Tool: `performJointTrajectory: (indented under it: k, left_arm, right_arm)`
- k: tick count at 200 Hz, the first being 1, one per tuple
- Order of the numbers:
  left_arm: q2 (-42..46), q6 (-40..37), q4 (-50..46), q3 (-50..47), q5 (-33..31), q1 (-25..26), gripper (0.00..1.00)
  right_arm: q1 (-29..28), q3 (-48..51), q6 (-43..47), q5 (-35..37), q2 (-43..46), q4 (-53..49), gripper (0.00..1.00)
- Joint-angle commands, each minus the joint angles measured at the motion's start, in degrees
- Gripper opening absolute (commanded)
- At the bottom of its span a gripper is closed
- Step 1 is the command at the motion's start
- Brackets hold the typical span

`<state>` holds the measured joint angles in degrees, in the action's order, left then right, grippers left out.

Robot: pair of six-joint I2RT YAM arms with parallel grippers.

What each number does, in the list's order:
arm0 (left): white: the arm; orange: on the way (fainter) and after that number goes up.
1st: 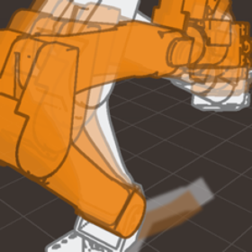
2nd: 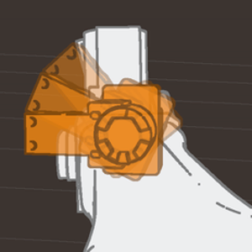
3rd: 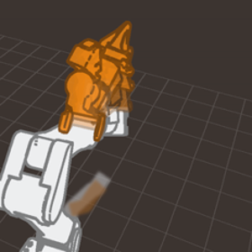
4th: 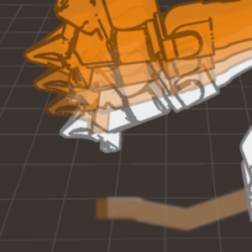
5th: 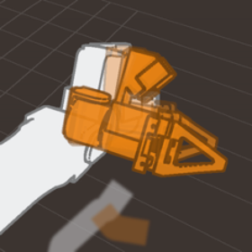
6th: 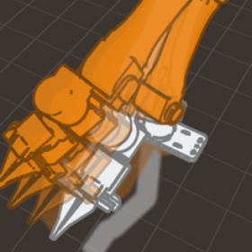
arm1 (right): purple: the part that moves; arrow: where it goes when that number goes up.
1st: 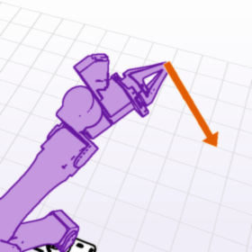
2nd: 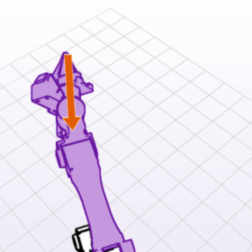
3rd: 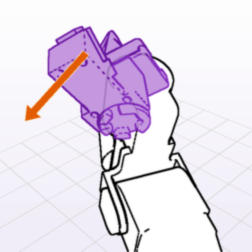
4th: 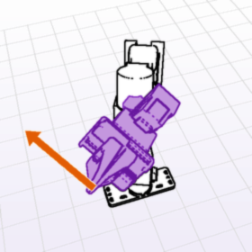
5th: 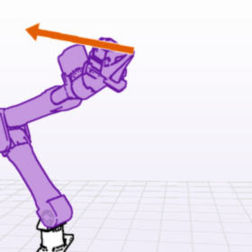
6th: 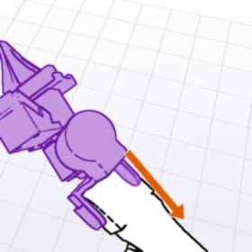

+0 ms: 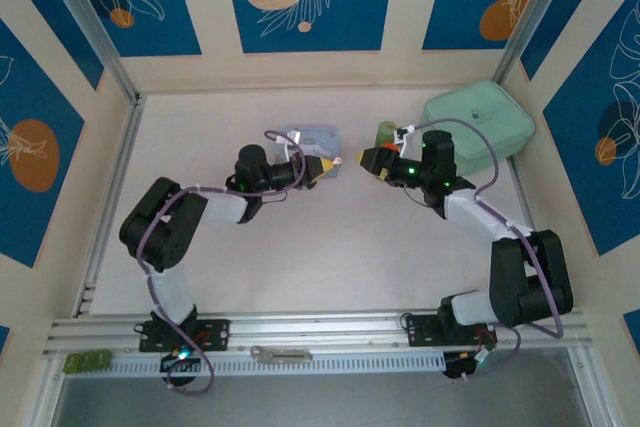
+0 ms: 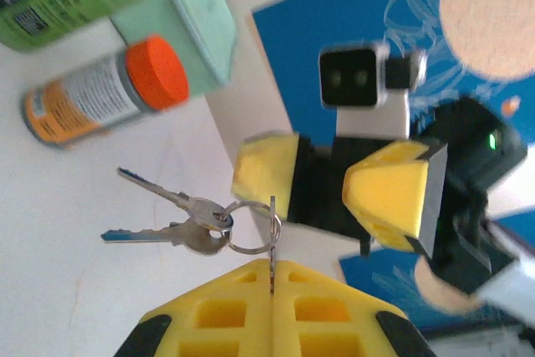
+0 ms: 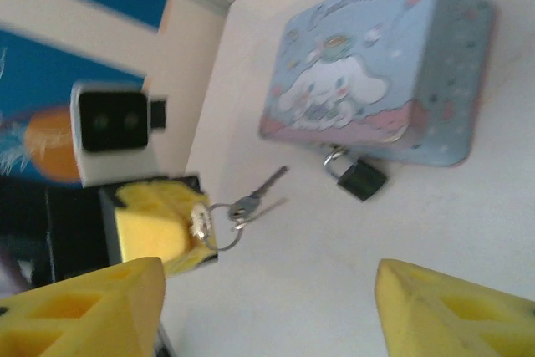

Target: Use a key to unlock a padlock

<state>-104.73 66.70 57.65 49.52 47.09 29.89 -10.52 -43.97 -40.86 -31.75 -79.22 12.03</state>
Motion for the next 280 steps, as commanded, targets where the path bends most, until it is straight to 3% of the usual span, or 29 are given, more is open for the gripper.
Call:
performJointTrajectory:
  k: [1, 32, 57, 105, 209, 280]
  left_arm:
    - [4.27, -12.77, -17.57, 3.46, 12.75, -0.10, 0.00]
    - [8.30, -31.21, -44.39, 8.72, 13.87, -0.27, 0.00]
    - [9.69, -38.07, -54.17, 11.22, 13.45, -0.36, 0.00]
    - [9.62, -42.03, -59.10, 13.14, 14.02, -0.36, 0.00]
    - [10.79, -41.14, -57.18, 12.97, 15.83, -0.36, 0.00]
    - [11.39, -39.52, -55.17, 12.54, 15.73, -0.83, 0.00]
  right_arm:
    - [0.62, -2.09, 8.69, -16.31, -1.46, -3.94, 0.61]
    - [0.02, -3.12, 11.48, -17.47, -0.67, -4.33, 0.55]
    - [-0.69, -4.78, 12.70, -20.04, -2.26, -5.60, 0.48]
    - [-4.03, -4.95, 12.32, -21.57, -3.66, -5.31, 0.37]
    - [-7.53, -3.06, 13.44, -20.57, -5.52, -7.99, 0.36]
    - [-8.55, -1.72, 14.14, -19.98, -5.16, -9.48, 0.30]
